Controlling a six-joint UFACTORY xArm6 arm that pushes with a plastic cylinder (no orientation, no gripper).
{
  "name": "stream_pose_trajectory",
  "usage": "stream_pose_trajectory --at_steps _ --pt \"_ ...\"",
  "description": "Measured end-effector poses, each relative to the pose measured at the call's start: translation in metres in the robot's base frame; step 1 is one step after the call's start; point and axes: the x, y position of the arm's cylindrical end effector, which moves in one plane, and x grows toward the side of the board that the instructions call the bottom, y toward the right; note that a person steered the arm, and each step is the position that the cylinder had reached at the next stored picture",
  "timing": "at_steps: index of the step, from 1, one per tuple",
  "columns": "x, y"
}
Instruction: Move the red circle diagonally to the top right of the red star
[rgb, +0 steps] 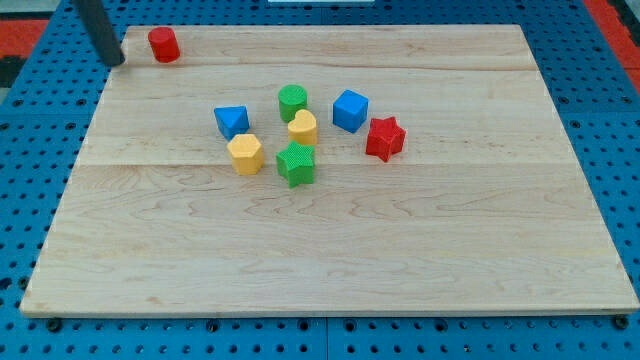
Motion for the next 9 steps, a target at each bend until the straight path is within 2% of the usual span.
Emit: stream_pose_trajectory --at_steps 1,2,3,4,5,7,8,9 --pt "-0.023 0.053" --pt "0.052 0.118" --pt "0.055 0.089" --pt "0.097 0.095" --pt "0.082 0.153" --pt "0.066 0.339" --pt "0.066 0.395" --pt "0.081 0.4"
